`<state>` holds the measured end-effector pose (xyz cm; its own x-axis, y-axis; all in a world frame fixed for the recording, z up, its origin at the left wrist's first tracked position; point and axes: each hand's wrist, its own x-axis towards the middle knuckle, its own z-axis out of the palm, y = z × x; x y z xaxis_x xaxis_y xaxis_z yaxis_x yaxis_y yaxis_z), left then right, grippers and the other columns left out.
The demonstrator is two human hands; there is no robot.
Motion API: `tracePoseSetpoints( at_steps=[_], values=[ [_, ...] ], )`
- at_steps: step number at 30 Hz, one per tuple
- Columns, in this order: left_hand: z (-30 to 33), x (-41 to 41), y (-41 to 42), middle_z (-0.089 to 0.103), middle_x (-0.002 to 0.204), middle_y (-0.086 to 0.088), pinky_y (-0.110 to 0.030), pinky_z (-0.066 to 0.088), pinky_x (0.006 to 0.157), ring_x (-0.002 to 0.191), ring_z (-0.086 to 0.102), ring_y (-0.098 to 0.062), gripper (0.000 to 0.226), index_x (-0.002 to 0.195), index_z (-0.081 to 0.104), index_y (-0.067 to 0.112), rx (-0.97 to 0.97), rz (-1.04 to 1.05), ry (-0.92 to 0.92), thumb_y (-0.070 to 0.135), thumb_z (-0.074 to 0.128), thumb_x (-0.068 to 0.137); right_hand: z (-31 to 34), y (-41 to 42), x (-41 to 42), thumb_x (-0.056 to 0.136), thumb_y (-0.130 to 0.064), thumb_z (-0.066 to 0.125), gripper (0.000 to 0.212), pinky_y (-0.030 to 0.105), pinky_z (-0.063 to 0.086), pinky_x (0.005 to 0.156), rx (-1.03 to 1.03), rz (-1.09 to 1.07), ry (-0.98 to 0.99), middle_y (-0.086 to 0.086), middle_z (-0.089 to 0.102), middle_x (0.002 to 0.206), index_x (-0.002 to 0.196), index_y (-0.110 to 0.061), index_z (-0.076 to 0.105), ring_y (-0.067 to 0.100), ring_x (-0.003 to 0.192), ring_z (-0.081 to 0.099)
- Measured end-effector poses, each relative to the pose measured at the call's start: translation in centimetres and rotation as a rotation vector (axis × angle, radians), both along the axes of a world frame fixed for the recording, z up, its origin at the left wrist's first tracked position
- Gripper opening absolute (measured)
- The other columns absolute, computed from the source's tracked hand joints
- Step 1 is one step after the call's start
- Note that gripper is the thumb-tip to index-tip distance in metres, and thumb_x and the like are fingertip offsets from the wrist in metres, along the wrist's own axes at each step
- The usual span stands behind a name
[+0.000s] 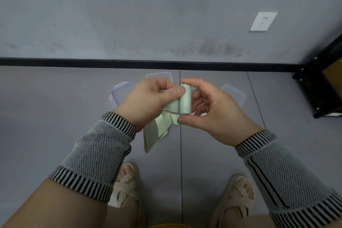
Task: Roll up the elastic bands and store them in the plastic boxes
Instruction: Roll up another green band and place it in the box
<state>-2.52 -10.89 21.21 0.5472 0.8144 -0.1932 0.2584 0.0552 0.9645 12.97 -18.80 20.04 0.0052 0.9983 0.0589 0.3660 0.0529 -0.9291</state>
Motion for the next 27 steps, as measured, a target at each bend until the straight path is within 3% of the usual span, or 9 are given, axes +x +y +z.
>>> tracePoseSetpoints(
  at_steps=[4,10,14,18,22,27],
  values=[
    [0.0,-0.1,-0.1,0.064,0.07,-0.007,-0.03,0.045,0.064,0.066,0.056,-0.019,0.032,0.083,0.065,0.004,-0.018,-0.029,-0.017,0.035,0.065,0.072,0.2,0.0,0.0,0.064,-0.012,0.086,0.062,0.037,0.055,0.069,-0.004,0.0,0.038,0.001,0.061,0.076,0.107,-0.043,0.054,0.016,0.066,0.059],
    [0.0,-0.4,0.0,0.064,0.074,0.004,-0.018,0.046,0.064,0.064,0.056,-0.003,0.007,0.085,0.067,0.017,0.122,-0.105,0.106,0.02,0.062,0.089,0.5,-0.2,0.9,0.063,-0.008,0.085,0.057,0.03,0.053,0.066,-0.048,-0.008,0.038,0.005,0.061,0.073,0.109,-0.03,0.059,0.014,0.062,0.057],
    [0.2,-0.7,0.0,0.062,0.07,0.012,-0.012,0.044,0.059,0.058,0.054,0.005,0.015,0.082,0.065,0.028,0.256,-0.131,0.209,0.015,0.062,0.088,0.6,-0.4,1.4,0.064,-0.005,0.084,0.059,0.03,0.053,0.067,-0.087,0.024,0.053,0.001,0.06,0.074,0.113,-0.026,0.06,0.013,0.064,0.057],
    [0.3,-0.6,-0.1,0.061,0.067,0.012,-0.01,0.041,0.055,0.055,0.054,0.006,0.013,0.079,0.064,0.026,0.261,-0.099,0.206,0.014,0.067,0.084,0.8,-0.5,1.7,0.064,-0.004,0.084,0.057,0.031,0.054,0.069,-0.103,0.022,0.015,0.003,0.062,0.076,0.111,-0.029,0.061,0.015,0.065,0.059],
    [0.1,-0.2,-0.1,0.062,0.071,0.01,-0.013,0.042,0.057,0.057,0.053,0.004,0.006,0.082,0.065,0.022,0.282,-0.076,0.264,0.026,0.069,0.081,0.6,-0.3,1.2,0.066,-0.009,0.084,0.055,0.026,0.054,0.066,-0.071,0.014,-0.153,-0.001,0.062,0.075,0.109,-0.035,0.06,0.009,0.063,0.06],
    [-0.4,0.8,-0.5,0.058,0.064,0.008,-0.014,0.039,0.051,0.054,0.049,0.001,0.028,0.076,0.066,0.015,0.314,0.075,0.287,0.043,0.072,0.076,0.6,0.0,0.6,0.068,-0.014,0.081,0.056,0.025,0.053,0.068,-0.024,-0.006,-0.316,-0.006,0.06,0.073,0.115,-0.035,0.059,0.006,0.065,0.059]
  ],
)
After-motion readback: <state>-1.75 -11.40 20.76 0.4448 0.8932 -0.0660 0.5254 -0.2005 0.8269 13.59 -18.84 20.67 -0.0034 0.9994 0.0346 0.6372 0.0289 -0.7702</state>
